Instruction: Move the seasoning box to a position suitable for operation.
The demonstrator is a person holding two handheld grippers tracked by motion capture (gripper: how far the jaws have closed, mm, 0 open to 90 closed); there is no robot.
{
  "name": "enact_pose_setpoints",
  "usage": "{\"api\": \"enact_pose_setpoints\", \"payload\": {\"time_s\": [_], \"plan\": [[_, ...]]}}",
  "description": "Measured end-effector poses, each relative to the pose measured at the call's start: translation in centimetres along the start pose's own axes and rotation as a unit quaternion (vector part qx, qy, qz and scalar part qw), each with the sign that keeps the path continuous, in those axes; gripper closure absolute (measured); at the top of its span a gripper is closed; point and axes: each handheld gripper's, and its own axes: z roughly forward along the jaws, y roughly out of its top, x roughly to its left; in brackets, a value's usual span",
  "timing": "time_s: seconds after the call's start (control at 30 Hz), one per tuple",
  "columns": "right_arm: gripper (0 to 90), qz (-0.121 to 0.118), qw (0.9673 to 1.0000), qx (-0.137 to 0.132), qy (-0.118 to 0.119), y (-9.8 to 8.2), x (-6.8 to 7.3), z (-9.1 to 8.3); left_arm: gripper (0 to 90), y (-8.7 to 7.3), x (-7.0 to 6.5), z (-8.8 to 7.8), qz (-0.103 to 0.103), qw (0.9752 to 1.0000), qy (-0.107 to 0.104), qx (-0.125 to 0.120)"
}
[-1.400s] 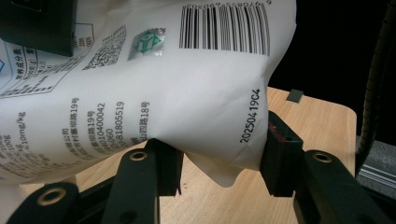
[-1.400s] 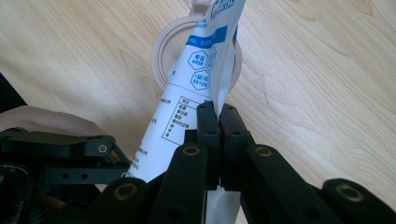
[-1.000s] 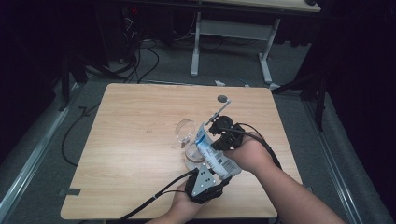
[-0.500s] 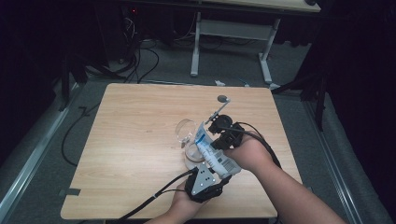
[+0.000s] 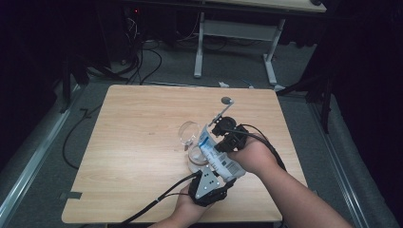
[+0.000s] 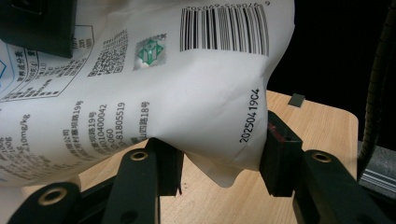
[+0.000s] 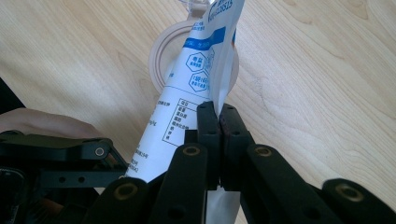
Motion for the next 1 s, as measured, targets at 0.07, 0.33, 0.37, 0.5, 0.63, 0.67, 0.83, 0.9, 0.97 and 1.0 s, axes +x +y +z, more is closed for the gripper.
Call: {"api": "enact_pose_setpoints", "payload": {"time_s": [0.07, 0.33, 0.37, 0.5, 0.63, 0.67, 0.83, 0.9, 0.97, 1.0], "plan": [[89.4, -0.002, 1.0, 0.001, 0.0, 0.04, 0.03, 0.07, 56.9, -0.02, 0.02, -0.03, 0.001, 1.0, 0.0, 0.0], [89.3, -0.002, 1.0, 0.0, 0.0, 0.04, 0.02, -0.06, 56.9, 0.06, -0.01, -0.04, 0.001, 1.0, -0.001, -0.002], [89.4, -0.002, 1.0, 0.0, 0.0, 0.03, 0.01, -0.07, 56.9, 0.06, -0.02, -0.03, 0.001, 1.0, -0.001, -0.003], [89.4, 0.0, 1.0, 0.002, 0.0, -0.02, -0.02, -0.01, 57.0, 0.04, -0.06, 0.0, 0.0, 1.0, -0.001, -0.001], [89.3, 0.0, 1.0, 0.002, 0.002, -0.02, -0.03, 0.07, 57.0, 0.01, -0.07, 0.03, 0.001, 1.0, -0.002, -0.001], [89.4, -0.001, 1.0, 0.002, 0.002, -0.02, -0.03, 0.08, 57.0, 0.02, -0.06, 0.03, 0.001, 1.0, -0.002, -0.001], [89.3, -0.002, 1.0, 0.002, 0.001, 0.05, -0.07, 0.1, 57.0, 0.05, 0.0, 0.04, 0.0, 1.0, -0.001, -0.002], [89.4, -0.004, 1.0, 0.001, 0.0, 0.08, -0.11, 0.14, 57.1, 0.08, 0.02, 0.06, 0.0, 1.0, -0.001, -0.003], [89.3, -0.002, 1.0, 0.002, 0.001, 0.11, -0.11, 0.14, 57.2, 0.12, 0.06, 0.06, 0.0, 1.0, -0.001, -0.003], [89.4, 0.0, 1.0, 0.001, 0.001, 0.13, -0.11, 0.12, 57.2, 0.15, 0.08, 0.05, 0.0, 1.0, -0.001, -0.003]]}}
